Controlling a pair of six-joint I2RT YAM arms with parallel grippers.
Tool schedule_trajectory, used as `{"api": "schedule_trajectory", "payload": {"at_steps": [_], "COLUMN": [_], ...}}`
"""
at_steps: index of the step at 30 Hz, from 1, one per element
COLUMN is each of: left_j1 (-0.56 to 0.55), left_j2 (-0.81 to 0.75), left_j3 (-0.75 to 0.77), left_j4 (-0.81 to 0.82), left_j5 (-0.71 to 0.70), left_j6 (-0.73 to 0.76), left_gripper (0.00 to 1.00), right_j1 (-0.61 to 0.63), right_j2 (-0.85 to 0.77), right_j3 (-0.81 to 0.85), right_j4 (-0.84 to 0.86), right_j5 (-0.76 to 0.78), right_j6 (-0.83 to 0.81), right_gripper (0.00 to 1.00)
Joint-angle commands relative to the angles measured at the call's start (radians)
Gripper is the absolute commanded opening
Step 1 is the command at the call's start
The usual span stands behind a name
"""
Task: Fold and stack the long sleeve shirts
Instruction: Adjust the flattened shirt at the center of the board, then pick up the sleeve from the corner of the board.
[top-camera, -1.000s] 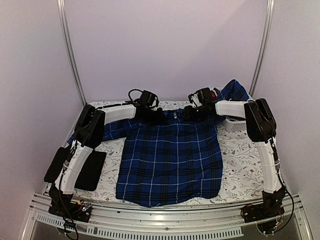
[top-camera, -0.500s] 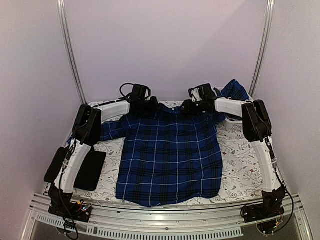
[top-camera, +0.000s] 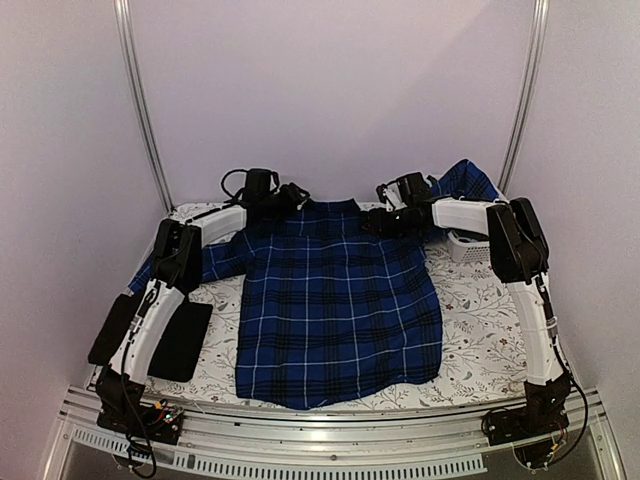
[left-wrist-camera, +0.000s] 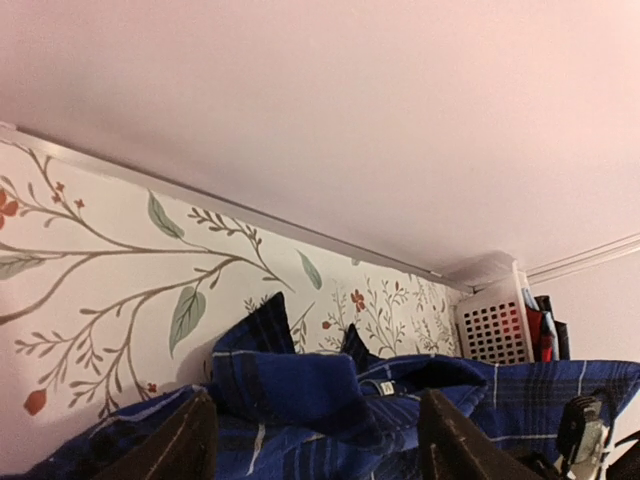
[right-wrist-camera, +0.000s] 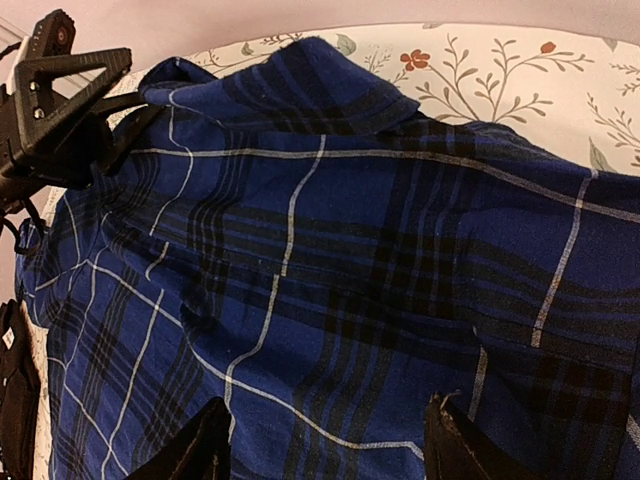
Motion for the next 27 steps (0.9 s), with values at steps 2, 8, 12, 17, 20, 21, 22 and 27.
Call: {"api": "schedule_trajectory", "payload": {"at_steps": [2, 8, 12, 17, 20, 21, 22, 27], "left_j1": [0.035, 0.052, 0.068, 0.144, 0.187, 0.201, 0.215, 0.309], "left_j2": [-0.16, -0.411, -0.636, -0.919, -1.039, -1.072, -1.101, -1.217], "left_j3": [-0.084, -0.406, -0.719, -1.076, -1.185, -1.214, -1.243, -1.374], "left_j4": [0.036, 0.026, 0.034, -0.009, -0.1, -0.133, -0.16, -0.27], "left_j5": [0.032, 0.046, -0.006, -0.118, -0.192, -0.226, -0.264, -0.389], "left_j6": [0.08, 0.142, 0.196, 0.23, 0.258, 0.262, 0.268, 0.264], "left_gripper": [0.7, 0.64, 0.59, 0.57, 0.57, 0.57, 0.56, 0.57], "right_j1": [0.006, 0.027, 0.053, 0.079, 0.084, 0.084, 0.085, 0.101], "right_j2": [-0.037, -0.007, -0.019, -0.045, -0.049, -0.049, -0.049, -0.071], "right_j3": [-0.002, 0.012, -0.02, -0.054, -0.048, -0.048, -0.049, -0.074], "right_j4": [-0.015, -0.007, 0.009, 0.032, 0.046, 0.052, 0.056, 0.085], "right_j5": [-0.019, -0.04, -0.042, -0.027, -0.018, -0.022, -0.024, -0.033], "right_j6": [-0.024, 0.001, 0.014, 0.023, 0.03, 0.035, 0.039, 0.062], "right_gripper": [0.65, 0.58, 0.53, 0.5, 0.5, 0.49, 0.49, 0.48]}}
